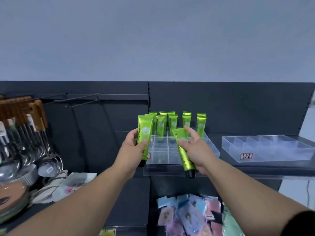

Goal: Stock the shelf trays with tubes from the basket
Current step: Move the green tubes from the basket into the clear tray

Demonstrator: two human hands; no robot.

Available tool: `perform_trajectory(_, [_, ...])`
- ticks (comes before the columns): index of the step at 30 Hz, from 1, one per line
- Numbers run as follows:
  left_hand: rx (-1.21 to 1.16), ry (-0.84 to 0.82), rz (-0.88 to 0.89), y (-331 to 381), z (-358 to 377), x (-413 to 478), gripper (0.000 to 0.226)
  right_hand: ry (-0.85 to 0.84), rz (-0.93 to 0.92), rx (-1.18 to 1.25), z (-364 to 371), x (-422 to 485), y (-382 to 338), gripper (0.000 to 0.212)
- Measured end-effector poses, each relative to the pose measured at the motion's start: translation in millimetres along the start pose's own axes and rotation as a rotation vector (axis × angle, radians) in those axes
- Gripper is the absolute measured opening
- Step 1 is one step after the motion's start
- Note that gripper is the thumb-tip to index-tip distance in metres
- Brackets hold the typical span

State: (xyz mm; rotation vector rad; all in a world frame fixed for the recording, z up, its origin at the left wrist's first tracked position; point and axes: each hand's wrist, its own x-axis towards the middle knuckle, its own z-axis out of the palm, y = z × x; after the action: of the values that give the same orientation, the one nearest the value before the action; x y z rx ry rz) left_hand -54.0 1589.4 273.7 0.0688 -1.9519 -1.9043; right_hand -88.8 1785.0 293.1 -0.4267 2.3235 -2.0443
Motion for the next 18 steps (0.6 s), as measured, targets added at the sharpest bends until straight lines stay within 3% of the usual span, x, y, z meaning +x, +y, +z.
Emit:
perform_trajectory(6, [0.015,0.101,0.045,13.2,4.1,53.5,0.037,0.006,-0.084,-0.017,-3.4,63.6,-11.3,0.052])
perform_trajectory(11, [0.028,0.111,0.083,23.7,17.1,88.0,0.023,-0.011,-0.175,-0.028,-4.7,105.3,-21.1,0.011])
perform_trajectory(18, [0.048,0.101,0.071,7.0,13.4,128.7,0.023,0.008,-0.248,-0.079,3.9,141.9,-21.1,0.016])
